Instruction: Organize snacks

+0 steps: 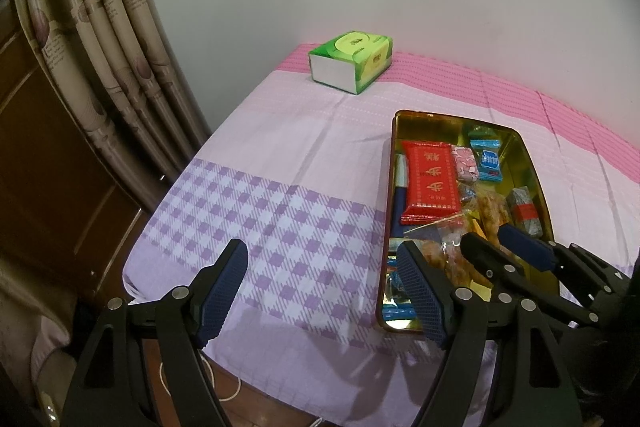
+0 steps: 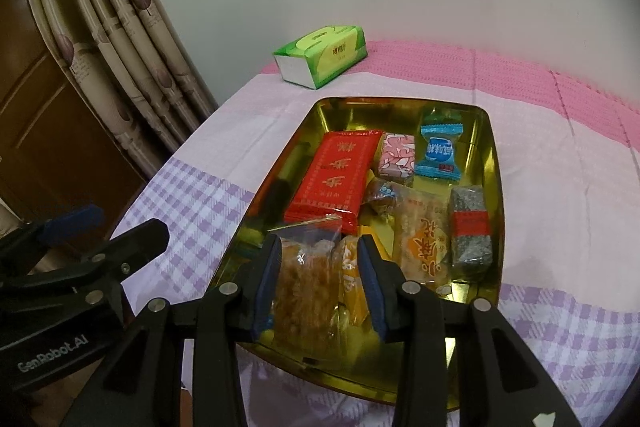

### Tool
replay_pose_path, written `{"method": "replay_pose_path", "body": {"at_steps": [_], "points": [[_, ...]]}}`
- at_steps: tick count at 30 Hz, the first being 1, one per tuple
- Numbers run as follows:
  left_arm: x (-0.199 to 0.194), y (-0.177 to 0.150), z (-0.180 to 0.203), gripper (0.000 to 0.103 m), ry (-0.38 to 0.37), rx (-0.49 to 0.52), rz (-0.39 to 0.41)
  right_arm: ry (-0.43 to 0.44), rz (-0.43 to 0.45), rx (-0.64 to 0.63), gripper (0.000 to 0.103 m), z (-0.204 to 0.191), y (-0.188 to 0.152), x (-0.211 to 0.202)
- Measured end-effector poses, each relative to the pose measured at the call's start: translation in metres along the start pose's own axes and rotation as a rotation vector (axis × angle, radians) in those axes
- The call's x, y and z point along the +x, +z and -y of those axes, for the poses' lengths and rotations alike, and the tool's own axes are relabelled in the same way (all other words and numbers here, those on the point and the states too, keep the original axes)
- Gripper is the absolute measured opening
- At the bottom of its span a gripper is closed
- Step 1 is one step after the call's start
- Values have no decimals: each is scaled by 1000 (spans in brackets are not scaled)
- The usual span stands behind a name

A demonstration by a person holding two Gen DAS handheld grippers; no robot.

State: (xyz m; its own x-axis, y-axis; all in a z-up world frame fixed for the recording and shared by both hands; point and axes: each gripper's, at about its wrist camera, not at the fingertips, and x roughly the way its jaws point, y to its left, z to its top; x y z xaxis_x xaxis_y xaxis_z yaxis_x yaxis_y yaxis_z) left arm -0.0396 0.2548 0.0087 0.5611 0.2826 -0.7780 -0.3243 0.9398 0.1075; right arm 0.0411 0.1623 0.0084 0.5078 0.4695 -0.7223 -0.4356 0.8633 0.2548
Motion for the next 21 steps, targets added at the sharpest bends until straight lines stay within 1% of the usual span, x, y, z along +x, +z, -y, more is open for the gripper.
{"method": "replay_pose_path", "body": {"at_steps": [11, 21], "points": [[-2, 1, 3, 77, 6, 9, 7, -3, 44, 1, 37, 3, -3, -20], [-16, 4, 8, 77, -17, 14, 54, -61, 102, -34, 38, 3, -10, -41]]}}
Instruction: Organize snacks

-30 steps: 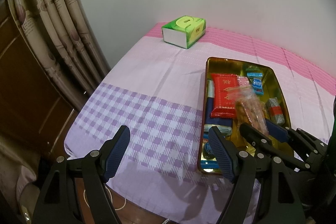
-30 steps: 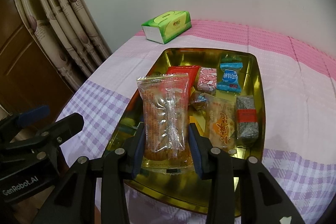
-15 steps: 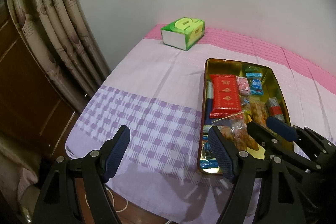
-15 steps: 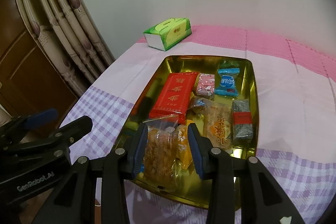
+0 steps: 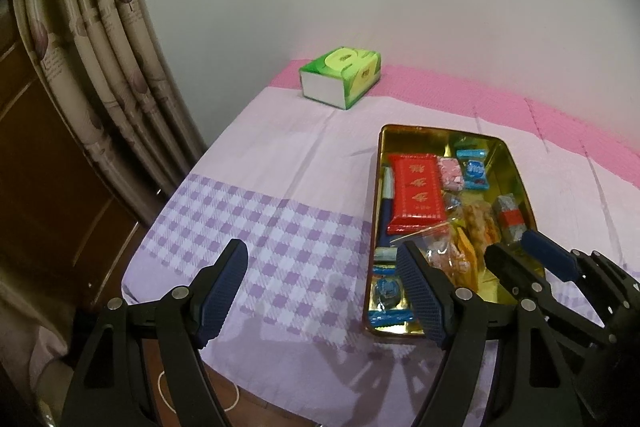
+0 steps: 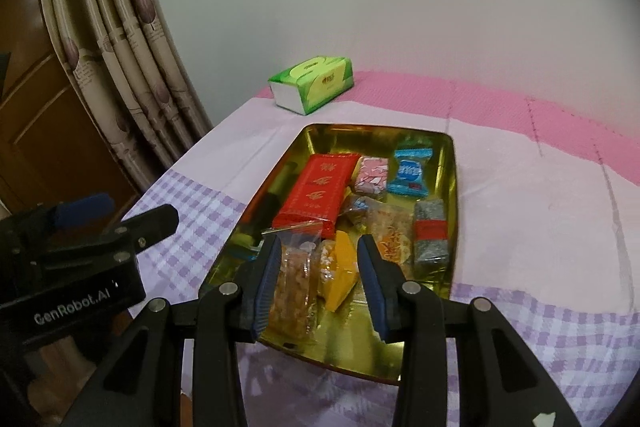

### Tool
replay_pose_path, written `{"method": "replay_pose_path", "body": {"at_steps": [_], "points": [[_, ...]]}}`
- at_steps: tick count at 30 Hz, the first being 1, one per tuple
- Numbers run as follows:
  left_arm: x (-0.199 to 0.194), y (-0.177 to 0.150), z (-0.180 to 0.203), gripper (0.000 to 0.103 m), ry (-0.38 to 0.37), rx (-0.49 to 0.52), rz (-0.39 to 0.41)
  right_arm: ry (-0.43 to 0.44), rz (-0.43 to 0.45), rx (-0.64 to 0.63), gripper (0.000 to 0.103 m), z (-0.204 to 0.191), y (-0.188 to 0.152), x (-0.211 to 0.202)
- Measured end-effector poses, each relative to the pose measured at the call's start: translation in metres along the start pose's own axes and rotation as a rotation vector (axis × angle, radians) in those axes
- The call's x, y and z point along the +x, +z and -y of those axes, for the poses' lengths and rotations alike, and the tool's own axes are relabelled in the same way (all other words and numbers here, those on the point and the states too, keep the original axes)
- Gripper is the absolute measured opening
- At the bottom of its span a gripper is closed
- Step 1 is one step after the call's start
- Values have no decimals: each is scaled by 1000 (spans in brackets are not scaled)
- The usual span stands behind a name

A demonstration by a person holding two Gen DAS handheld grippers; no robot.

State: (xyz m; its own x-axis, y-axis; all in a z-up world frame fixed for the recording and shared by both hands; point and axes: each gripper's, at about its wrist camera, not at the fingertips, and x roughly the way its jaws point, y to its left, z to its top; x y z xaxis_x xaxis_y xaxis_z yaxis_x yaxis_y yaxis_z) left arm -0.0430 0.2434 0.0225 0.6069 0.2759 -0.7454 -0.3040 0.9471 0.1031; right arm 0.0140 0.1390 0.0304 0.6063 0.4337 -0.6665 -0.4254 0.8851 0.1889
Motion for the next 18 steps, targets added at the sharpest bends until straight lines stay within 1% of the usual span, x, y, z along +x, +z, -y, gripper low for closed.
{"method": "replay_pose_path", "body": {"at_steps": [5, 7, 9, 11, 14, 15, 16, 18], "points": [[-3, 1, -2, 77, -5, -22, 5, -39, 43, -14, 41, 2, -2, -16], [-5, 2, -3, 77, -16, -35, 7, -50, 58, -19, 43, 4, -1, -22], [-11, 2, -4, 77, -32, -47, 26, -60, 69, -26, 46, 5, -3, -28], [-19, 1, -2, 77, -43, -36, 53, -68, 77, -33, 46, 6, -5, -34], [-36, 2, 8, 77, -70, 21, 110, -79, 83, -42, 46, 9, -10, -43], [-42, 2, 11, 79, -69, 41, 125, -83, 85, -44, 46, 11, -12, -46], [-48, 3, 14, 84, -64, 59, 140, -87, 87, -46, 46, 14, -14, -50], [-59, 4, 19, 90, -78, 74, 165, -100, 92, -38, 48, 23, -20, -59]]}}
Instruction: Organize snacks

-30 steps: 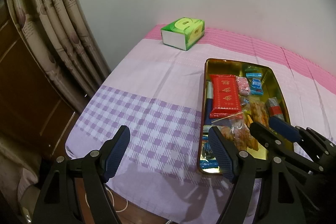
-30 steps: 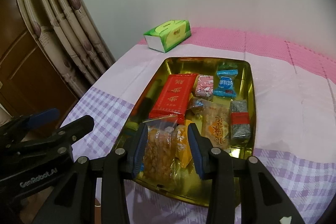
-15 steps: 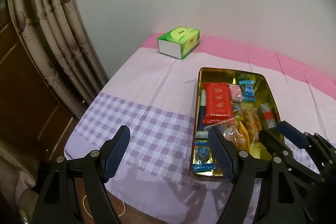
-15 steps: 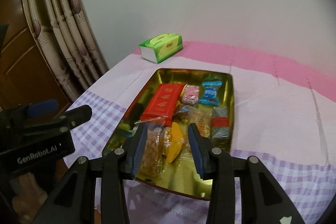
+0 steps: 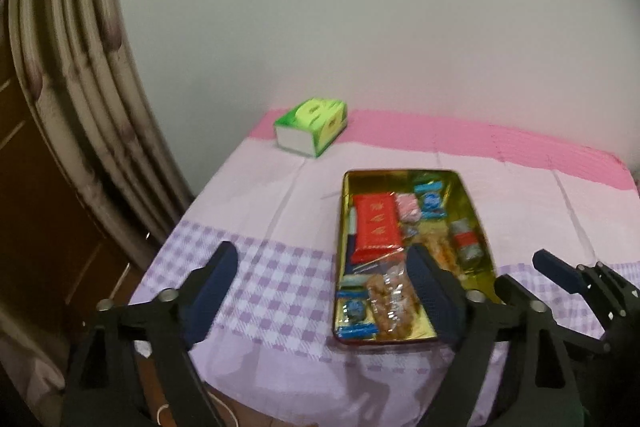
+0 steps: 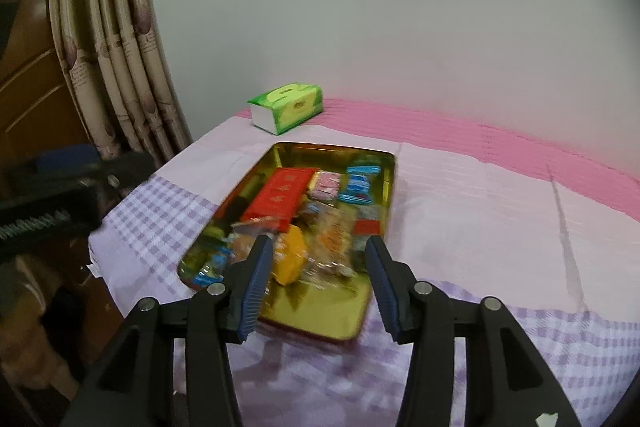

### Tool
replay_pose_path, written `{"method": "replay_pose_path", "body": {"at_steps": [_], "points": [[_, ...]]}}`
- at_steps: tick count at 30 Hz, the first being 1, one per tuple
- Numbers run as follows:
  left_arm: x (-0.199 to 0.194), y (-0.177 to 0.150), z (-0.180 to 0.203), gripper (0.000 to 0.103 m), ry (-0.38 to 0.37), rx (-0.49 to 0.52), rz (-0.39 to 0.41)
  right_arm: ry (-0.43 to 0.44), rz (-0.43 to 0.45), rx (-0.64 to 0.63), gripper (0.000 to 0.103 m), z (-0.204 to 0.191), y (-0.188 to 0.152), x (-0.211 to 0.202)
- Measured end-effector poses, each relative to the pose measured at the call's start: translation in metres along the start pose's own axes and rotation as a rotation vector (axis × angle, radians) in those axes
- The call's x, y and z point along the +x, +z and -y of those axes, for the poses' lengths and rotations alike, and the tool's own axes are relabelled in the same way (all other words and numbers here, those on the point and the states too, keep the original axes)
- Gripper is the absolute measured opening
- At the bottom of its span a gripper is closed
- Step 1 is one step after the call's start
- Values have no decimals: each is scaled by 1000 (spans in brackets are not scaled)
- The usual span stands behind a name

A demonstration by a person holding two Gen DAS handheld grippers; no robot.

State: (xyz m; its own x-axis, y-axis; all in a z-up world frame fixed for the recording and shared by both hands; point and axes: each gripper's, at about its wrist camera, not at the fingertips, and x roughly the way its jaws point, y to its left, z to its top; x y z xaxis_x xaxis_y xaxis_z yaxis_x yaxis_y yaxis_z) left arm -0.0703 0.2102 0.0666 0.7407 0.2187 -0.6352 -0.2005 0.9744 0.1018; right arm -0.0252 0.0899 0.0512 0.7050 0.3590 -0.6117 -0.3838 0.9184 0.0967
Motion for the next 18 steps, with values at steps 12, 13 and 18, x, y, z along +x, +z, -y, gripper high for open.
{"method": "replay_pose_path", "body": {"at_steps": [12, 13, 18], "points": [[-12, 2, 25, 103, -56, 37, -38, -192, -24, 108, 62, 125, -29, -18], [-12, 2, 27, 103, -54, 41, -38, -220, -39, 122, 63, 141, -30, -16], [-18, 0, 32, 103, -2, 51, -3, -400, -156, 207, 64, 238, -49, 8]]}}
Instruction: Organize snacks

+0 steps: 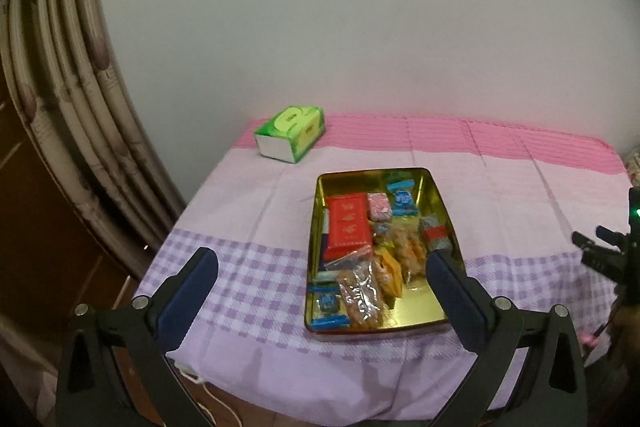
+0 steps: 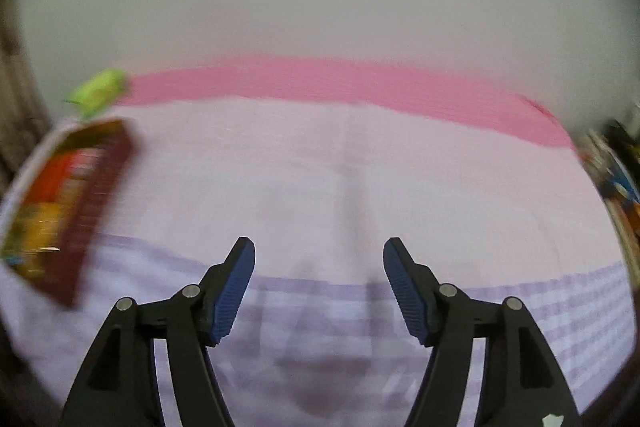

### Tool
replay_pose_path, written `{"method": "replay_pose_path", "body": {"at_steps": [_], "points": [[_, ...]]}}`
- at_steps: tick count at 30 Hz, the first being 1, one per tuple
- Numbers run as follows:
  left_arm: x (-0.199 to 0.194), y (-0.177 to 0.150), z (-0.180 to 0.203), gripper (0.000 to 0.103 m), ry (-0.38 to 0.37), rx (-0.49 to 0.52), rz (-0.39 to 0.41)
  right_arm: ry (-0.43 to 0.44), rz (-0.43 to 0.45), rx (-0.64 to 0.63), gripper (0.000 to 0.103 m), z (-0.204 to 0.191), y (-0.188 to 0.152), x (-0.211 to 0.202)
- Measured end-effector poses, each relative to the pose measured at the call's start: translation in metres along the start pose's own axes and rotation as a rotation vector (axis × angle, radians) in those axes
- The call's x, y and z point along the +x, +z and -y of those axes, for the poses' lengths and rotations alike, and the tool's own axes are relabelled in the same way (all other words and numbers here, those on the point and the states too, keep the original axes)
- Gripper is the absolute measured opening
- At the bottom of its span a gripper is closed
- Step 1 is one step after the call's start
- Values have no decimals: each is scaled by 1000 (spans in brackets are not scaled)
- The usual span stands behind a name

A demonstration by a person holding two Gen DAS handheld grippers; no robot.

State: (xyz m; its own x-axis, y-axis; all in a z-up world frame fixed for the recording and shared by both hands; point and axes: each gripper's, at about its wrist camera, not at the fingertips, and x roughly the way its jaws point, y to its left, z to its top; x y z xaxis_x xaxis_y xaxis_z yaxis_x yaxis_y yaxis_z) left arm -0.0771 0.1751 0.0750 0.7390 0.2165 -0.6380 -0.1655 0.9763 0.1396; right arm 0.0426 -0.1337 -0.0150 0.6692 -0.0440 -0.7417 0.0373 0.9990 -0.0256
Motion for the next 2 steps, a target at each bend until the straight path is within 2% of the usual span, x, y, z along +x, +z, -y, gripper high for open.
{"method": "replay_pose_path", "body": {"at_steps": [2], "points": [[0, -1, 0, 103, 8, -4, -2, -57, -46, 31, 65, 31, 2, 23]]}}
